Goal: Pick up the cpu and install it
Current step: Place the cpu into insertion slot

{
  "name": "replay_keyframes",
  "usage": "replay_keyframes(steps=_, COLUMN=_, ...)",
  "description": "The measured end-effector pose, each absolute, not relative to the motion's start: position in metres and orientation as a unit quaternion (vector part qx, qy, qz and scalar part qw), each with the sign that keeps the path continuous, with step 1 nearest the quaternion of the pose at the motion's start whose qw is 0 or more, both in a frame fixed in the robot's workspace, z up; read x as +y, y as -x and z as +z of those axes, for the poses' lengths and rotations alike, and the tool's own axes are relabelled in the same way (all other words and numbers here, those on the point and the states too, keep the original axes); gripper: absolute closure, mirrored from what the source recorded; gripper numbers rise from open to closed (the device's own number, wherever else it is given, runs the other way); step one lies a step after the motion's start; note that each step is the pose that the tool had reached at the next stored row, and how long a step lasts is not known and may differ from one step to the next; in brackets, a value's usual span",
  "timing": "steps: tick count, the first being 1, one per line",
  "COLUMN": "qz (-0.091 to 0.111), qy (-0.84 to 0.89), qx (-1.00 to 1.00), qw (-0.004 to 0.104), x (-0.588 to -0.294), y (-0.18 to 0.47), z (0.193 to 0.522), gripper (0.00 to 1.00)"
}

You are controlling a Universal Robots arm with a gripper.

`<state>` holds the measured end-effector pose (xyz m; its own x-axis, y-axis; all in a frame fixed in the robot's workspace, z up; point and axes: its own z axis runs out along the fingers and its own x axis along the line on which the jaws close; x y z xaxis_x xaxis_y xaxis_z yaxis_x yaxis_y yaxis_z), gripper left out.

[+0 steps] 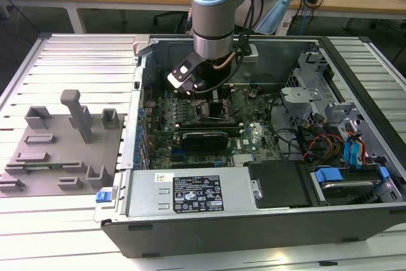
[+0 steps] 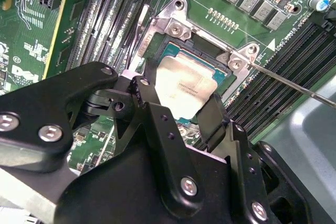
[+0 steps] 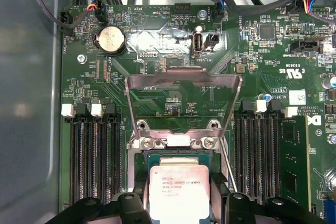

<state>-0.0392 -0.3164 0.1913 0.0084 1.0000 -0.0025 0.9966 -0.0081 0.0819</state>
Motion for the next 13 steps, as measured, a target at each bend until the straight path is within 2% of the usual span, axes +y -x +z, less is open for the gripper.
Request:
replay_keyframes(steps=1, qz=0.028, qy=-0.709, qx=0.704, qw=0.030, x=-0.316, y=0.039, z=0.191, gripper=0.45)
replay_keyframes(steps=2, qz=0.029, qy=-0.709, qx=0.704, qw=0.030, x=-0.316, y=0.039, z=0.191, gripper=0.39)
replay_keyframes(steps=7, qz=0.030, qy=-0.709, qx=0.704, qw=0.030, x=-0.316, y=0.039, z=0.192, gripper=0.39)
replay_keyframes(steps=13, qz=0.029, qy=-0.709, qx=0.704, qw=0.030, x=-0.316, y=0.039, z=0.209, gripper=0.39)
